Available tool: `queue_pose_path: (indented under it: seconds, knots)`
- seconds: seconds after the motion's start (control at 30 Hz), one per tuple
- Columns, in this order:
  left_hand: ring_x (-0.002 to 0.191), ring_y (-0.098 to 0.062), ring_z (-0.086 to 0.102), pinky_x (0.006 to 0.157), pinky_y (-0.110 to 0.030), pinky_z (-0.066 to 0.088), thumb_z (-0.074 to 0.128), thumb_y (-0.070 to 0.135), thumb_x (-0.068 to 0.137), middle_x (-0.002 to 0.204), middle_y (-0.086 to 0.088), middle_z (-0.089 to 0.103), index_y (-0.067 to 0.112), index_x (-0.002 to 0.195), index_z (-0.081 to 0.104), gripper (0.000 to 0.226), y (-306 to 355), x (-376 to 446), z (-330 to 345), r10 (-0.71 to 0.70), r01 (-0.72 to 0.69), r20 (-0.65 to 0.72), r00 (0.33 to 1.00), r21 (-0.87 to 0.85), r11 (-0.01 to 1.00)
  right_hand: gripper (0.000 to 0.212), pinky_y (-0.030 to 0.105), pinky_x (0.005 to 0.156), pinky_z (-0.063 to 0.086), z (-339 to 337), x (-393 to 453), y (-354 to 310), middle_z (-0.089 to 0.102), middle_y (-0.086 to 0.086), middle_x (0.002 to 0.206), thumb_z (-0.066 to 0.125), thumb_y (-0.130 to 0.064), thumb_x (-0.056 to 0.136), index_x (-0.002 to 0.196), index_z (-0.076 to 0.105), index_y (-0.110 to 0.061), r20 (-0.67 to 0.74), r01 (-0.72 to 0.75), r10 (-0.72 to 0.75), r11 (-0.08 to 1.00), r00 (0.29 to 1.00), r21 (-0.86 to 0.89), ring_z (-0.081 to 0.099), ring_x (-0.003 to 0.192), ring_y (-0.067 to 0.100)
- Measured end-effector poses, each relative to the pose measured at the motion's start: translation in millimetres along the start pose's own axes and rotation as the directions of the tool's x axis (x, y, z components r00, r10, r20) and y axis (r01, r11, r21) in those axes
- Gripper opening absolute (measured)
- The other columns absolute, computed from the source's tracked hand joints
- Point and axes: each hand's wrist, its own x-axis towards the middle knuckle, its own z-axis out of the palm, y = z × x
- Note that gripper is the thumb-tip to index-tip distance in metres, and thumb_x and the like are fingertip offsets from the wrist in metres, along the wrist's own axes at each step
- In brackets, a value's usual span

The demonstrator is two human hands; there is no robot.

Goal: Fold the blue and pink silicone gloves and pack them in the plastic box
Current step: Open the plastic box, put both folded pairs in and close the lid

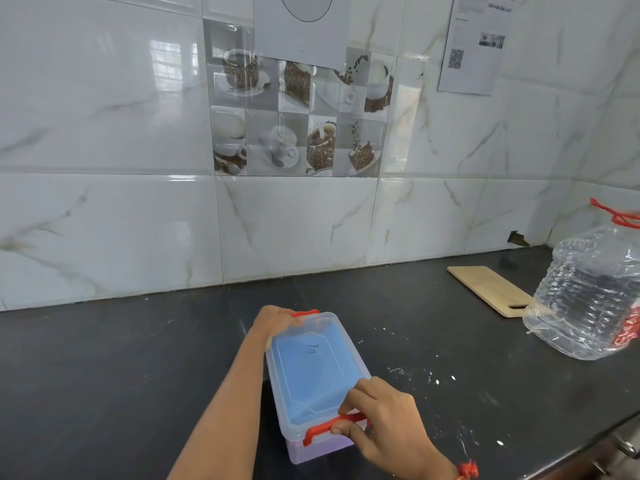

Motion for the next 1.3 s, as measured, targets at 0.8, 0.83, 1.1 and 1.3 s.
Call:
queue_pose_path:
  seconds: [0.8, 0.83, 1.1, 1.3]
  knots:
    - [0.101, -0.028, 0.063, 0.087, -0.034, 0.051, 0.068, 0.045, 0.080, 0.113, -0.009, 0.067, 0.015, 0.105, 0.070, 0.039, -2, -1, 10, 0.049, -0.040, -0.183, 0.982, 0.050, 0.998, 0.060, -0.010, 0.058, 0.016, -10, 4, -4, 0.066, -0.019, 0.082, 0.024, -0.075, 0.082, 0.079, 0.068, -0.035, 0.100, -0.116, 0.107, 0.989, 0.989, 0.091, 0.063, 0.073, -0.002]
    - [0.103, -0.028, 0.062, 0.091, -0.035, 0.051, 0.067, 0.045, 0.080, 0.114, -0.008, 0.067, 0.016, 0.106, 0.069, 0.039, -2, 0, 10, 0.060, -0.052, -0.178, 0.982, 0.051, 0.997, 0.063, -0.005, 0.071, 0.027, -10, 6, -4, 0.066, -0.015, 0.097, 0.028, -0.079, 0.077, 0.089, 0.069, -0.033, 0.129, -0.149, 0.134, 0.981, 0.983, 0.123, 0.064, 0.089, 0.003]
    - [0.120, -0.025, 0.052, 0.102, -0.035, 0.040, 0.058, 0.035, 0.089, 0.125, -0.007, 0.059, 0.013, 0.108, 0.064, 0.029, -8, -2, 0, 0.085, -0.101, -0.119, 0.989, -0.142, 0.985, 0.082, 0.033, 0.108, 0.036, -12, 51, -8, 0.031, 0.005, 0.148, 0.057, -0.054, 0.082, 0.145, 0.025, -0.012, 0.588, -0.775, 0.529, 0.552, 0.612, 0.310, 0.041, 0.129, 0.019]
    - [0.126, -0.023, 0.046, 0.105, -0.034, 0.037, 0.050, 0.024, 0.095, 0.135, -0.007, 0.052, 0.010, 0.128, 0.054, 0.037, -25, -12, -8, 0.075, -0.103, -0.111, 0.991, -0.277, 0.955, 0.043, 0.025, 0.050, 0.024, 17, 91, 18, 0.030, -0.001, 0.058, 0.062, -0.022, 0.082, 0.056, 0.028, -0.016, 0.536, -0.902, 0.731, 0.284, 0.423, 0.325, 0.029, 0.053, 0.014]
